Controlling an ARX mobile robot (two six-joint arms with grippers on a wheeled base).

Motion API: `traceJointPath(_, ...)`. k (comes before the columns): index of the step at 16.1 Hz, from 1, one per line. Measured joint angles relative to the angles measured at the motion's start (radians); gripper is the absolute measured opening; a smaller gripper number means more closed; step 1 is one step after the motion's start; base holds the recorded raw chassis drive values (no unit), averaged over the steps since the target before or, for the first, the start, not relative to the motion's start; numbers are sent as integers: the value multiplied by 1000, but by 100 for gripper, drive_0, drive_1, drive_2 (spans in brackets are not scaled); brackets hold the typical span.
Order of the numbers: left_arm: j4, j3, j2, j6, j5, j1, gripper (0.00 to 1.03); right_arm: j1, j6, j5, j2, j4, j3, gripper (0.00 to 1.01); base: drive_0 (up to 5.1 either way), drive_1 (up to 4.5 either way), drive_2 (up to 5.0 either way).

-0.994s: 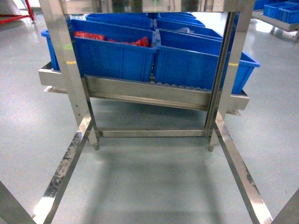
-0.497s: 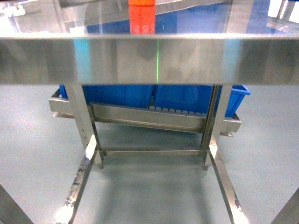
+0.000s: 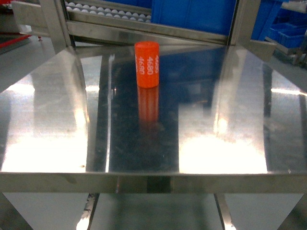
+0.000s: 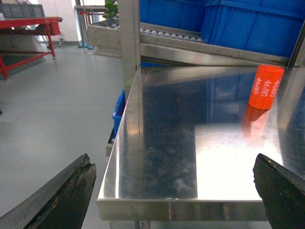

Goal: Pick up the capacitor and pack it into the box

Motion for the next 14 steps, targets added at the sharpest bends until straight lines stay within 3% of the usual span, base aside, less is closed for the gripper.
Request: traceJointPath(14, 0, 0, 0, 1, 2, 0, 98, 0, 1, 0, 0, 0, 0, 98, 0, 0, 0)
